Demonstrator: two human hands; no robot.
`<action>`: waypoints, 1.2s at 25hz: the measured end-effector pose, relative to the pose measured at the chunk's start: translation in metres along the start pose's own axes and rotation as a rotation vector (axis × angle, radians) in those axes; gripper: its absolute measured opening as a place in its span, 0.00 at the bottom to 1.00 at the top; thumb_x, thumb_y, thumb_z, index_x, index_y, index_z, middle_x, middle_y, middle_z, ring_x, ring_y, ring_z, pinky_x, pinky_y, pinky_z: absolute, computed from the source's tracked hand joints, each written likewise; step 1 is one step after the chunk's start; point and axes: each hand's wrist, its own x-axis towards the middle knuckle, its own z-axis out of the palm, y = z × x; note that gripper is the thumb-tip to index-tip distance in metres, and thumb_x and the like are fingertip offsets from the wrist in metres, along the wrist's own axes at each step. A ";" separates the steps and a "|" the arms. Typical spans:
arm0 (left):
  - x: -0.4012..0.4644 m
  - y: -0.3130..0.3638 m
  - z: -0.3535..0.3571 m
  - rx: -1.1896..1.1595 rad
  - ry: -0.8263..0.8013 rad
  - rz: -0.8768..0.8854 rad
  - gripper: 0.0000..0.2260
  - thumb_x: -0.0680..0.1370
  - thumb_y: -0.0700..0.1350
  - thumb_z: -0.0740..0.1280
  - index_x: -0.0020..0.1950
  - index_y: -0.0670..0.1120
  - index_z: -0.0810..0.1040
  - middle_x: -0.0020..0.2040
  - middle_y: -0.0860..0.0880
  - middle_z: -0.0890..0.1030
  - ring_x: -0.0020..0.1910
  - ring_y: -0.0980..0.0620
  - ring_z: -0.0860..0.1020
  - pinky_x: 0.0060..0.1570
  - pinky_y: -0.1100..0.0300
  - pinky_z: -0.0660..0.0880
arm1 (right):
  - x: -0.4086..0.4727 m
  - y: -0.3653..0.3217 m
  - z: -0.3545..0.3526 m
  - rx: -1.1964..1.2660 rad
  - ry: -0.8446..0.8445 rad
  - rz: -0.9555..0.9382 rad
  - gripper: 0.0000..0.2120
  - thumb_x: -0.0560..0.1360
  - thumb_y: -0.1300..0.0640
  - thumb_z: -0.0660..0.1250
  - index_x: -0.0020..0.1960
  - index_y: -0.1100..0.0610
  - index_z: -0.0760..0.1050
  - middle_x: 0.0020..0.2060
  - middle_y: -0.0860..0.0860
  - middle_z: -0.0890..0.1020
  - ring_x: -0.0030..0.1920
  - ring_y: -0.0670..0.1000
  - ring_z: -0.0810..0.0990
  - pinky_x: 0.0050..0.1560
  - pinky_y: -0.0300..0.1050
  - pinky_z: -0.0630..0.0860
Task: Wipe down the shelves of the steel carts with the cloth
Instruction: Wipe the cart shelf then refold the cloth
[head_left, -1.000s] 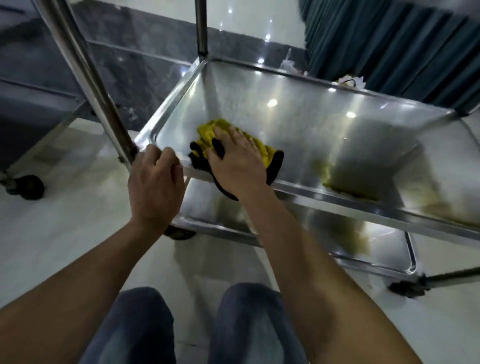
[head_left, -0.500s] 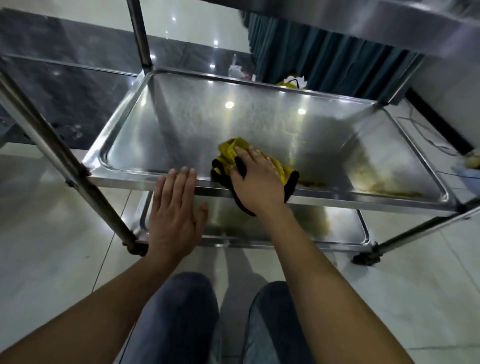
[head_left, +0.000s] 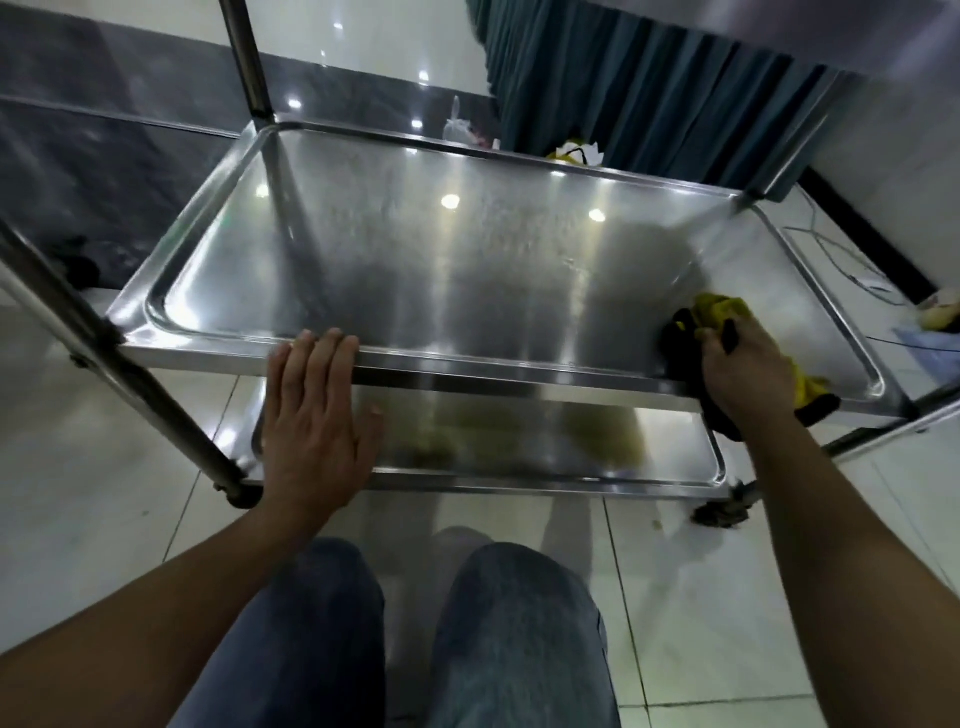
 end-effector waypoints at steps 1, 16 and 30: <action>0.000 0.004 0.000 -0.013 -0.005 -0.007 0.27 0.81 0.50 0.61 0.76 0.37 0.66 0.75 0.38 0.68 0.77 0.37 0.63 0.76 0.36 0.57 | 0.007 -0.002 0.001 -0.017 -0.014 0.034 0.27 0.81 0.43 0.57 0.77 0.53 0.66 0.74 0.61 0.70 0.72 0.64 0.70 0.74 0.58 0.65; -0.001 0.003 -0.007 -0.029 -0.031 -0.026 0.30 0.78 0.49 0.63 0.78 0.37 0.66 0.77 0.38 0.67 0.81 0.40 0.58 0.79 0.41 0.56 | -0.050 -0.398 0.116 0.134 -0.463 -0.936 0.28 0.83 0.38 0.53 0.81 0.43 0.56 0.82 0.48 0.56 0.81 0.50 0.54 0.79 0.47 0.45; 0.005 0.004 -0.010 0.047 -0.093 -0.082 0.32 0.77 0.51 0.62 0.79 0.41 0.63 0.78 0.43 0.65 0.82 0.44 0.54 0.81 0.46 0.49 | -0.052 -0.400 0.109 0.121 -0.425 -0.855 0.27 0.83 0.38 0.52 0.81 0.41 0.56 0.82 0.46 0.56 0.81 0.50 0.53 0.81 0.50 0.46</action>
